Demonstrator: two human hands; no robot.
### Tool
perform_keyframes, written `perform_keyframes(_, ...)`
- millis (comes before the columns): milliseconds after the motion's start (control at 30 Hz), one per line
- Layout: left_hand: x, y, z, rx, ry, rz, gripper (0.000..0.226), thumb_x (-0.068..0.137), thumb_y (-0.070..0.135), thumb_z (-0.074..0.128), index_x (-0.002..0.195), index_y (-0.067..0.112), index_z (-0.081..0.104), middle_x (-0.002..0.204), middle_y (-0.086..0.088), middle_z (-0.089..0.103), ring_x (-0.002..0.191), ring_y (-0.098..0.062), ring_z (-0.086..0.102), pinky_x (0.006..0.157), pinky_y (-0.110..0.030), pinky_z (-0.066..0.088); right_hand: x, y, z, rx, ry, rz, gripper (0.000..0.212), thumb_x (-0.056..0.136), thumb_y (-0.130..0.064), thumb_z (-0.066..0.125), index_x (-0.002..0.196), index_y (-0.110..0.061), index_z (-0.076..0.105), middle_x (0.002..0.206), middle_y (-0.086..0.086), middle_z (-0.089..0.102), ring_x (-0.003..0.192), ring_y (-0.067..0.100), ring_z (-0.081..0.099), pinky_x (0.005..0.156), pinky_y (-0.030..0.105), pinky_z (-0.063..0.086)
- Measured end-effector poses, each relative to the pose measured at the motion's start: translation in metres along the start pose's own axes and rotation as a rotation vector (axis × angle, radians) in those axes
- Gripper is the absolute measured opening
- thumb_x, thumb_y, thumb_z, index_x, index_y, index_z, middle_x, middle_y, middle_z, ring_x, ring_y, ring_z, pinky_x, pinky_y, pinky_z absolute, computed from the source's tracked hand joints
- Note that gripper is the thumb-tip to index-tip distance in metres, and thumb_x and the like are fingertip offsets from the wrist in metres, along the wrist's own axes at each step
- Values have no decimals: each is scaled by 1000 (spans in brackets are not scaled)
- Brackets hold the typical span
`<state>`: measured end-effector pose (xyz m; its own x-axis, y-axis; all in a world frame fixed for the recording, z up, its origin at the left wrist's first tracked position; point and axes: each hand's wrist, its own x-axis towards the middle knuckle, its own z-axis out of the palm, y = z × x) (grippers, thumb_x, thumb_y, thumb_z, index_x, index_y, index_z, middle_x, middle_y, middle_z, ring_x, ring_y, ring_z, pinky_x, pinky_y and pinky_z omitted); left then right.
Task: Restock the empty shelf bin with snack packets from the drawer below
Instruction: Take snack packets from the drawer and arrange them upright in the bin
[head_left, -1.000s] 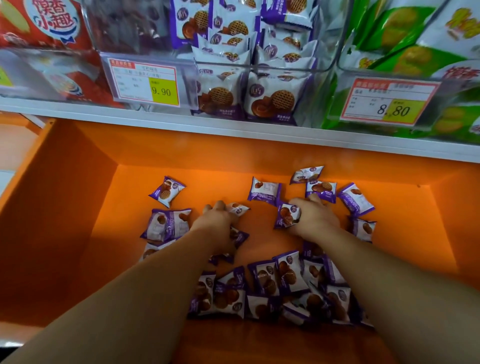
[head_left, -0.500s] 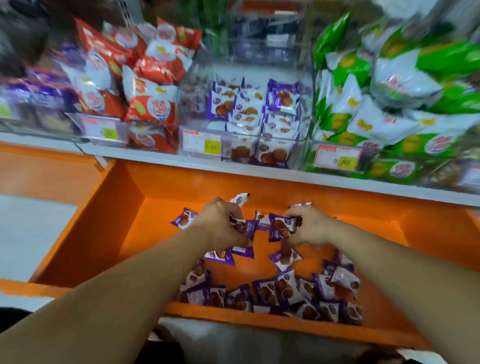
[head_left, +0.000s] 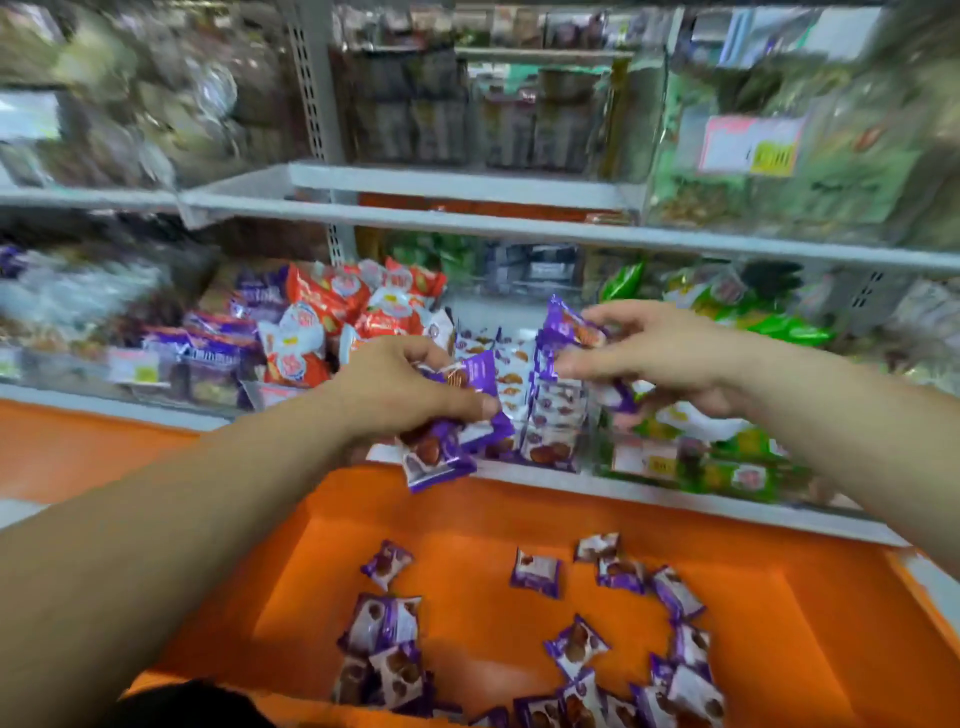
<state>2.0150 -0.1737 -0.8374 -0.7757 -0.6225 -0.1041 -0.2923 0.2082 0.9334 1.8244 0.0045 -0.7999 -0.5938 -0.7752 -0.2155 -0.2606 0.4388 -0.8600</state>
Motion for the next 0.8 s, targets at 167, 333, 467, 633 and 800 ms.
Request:
perform_keyframes(167,77,15,25,-91,67,-45,53,54,25,101,88,12,62,74,-17,63,42,-19,52,40,-24,43,78,-21,19,27,197,-60,77,65,-28,97,134,-23,62,99,2,72,71,18,66,66,42,60)
perform_keyframes(333,143,0,41,-68,73,-99,51,55,21,101,82,15,58,71,-11,64,56,-21,59,51,-27,51,161,-8,14,-234,285,-52,94,66,-37,94,148,-22,51,134,5,63,111,24,65,86,36,57)
perform_keyframes(467,174,-9,62,66,32,-84,47,58,24,99,82,17,59,69,-6,64,56,-19,57,46,-22,48,195,-8,3,-746,200,-23,82,79,-43,83,149,-20,48,149,4,53,127,25,57,105,33,49)
perform_keyframes(633,181,-10,95,55,-91,-97,38,68,16,94,75,10,57,55,-4,62,43,-15,59,45,-24,53,209,-16,-4,-1071,66,43,62,85,-35,74,141,-15,56,136,11,61,104,26,67,94,34,57)
perform_keyframes(800,163,-15,84,33,-220,-129,73,59,54,93,124,35,66,115,-2,72,96,-20,72,73,-46,61,198,-15,-1,-1191,134,-1,61,66,-39,69,124,-21,65,124,8,68,105,29,68,92,39,59)
